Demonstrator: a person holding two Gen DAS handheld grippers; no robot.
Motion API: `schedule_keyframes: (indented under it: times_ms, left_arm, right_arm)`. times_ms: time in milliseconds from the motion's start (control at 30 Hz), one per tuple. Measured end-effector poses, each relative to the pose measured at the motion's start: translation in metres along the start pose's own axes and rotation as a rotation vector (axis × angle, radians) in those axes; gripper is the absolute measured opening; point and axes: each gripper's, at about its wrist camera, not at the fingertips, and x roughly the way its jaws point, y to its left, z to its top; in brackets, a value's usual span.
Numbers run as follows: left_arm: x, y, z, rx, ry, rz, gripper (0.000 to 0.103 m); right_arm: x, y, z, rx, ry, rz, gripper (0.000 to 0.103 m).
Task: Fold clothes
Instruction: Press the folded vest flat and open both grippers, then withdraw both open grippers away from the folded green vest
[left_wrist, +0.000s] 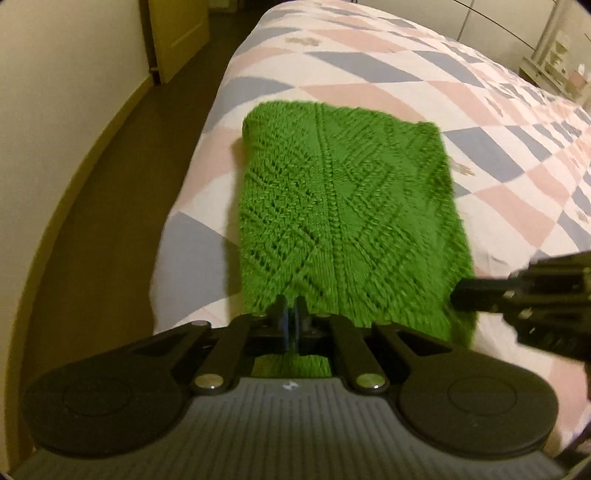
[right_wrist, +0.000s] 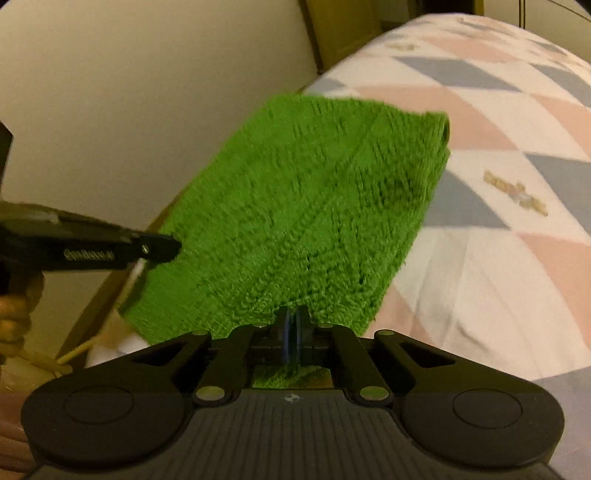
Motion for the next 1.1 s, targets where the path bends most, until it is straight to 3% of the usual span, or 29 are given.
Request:
schedule_keyframes:
  times_ms: [33,167,367,467,567,633,733,867,1100]
  left_arm:
    - [-0.002,-0.001,-0.002,-0.002,0.003,0.005,0.003]
    - [-0.009,-0.004,-0.011,-0.008,0.016,0.024,0.004]
    - [-0.012,-0.012,-0.015,-0.048,0.040,0.084,0.004]
    - [-0.034,-0.020,-0.015,-0.086,0.050,0.126,0.005]
    - [-0.063,-0.031,-0.019,-0.138,0.066,0.166,0.007]
    - [-0.083,-0.049,-0.021,-0.183,0.058,0.189,0.013]
    - [-0.114,-0.079,-0.023,-0.254,0.038,0.221,0.021]
    - [-0.155,-0.119,-0.027,-0.349,0.011,0.265,0.025]
    - [-0.206,-0.227,-0.022,-0.478,-0.057,0.330,0.039]
  right_arm:
    - [-0.010,0.001,0.000,0.010,-0.014,0.013,0.014]
    - [-0.033,0.010,-0.009,0.026,-0.026,0.075,0.014]
    - [0.014,0.013,-0.032,-0.035,0.110,0.038,0.012]
    - [0.008,0.012,-0.023,-0.012,0.136,0.063,0.014]
    - [-0.025,0.008,-0.016,0.036,0.107,0.119,0.018]
    - [-0.052,0.004,-0.015,0.054,0.087,0.148,0.034]
    - [-0.089,-0.008,-0.013,0.060,0.068,0.185,0.045]
    - [-0.134,-0.025,-0.005,0.037,0.060,0.250,0.051]
    - [-0.218,-0.078,0.010,-0.062,-0.016,0.302,0.070]
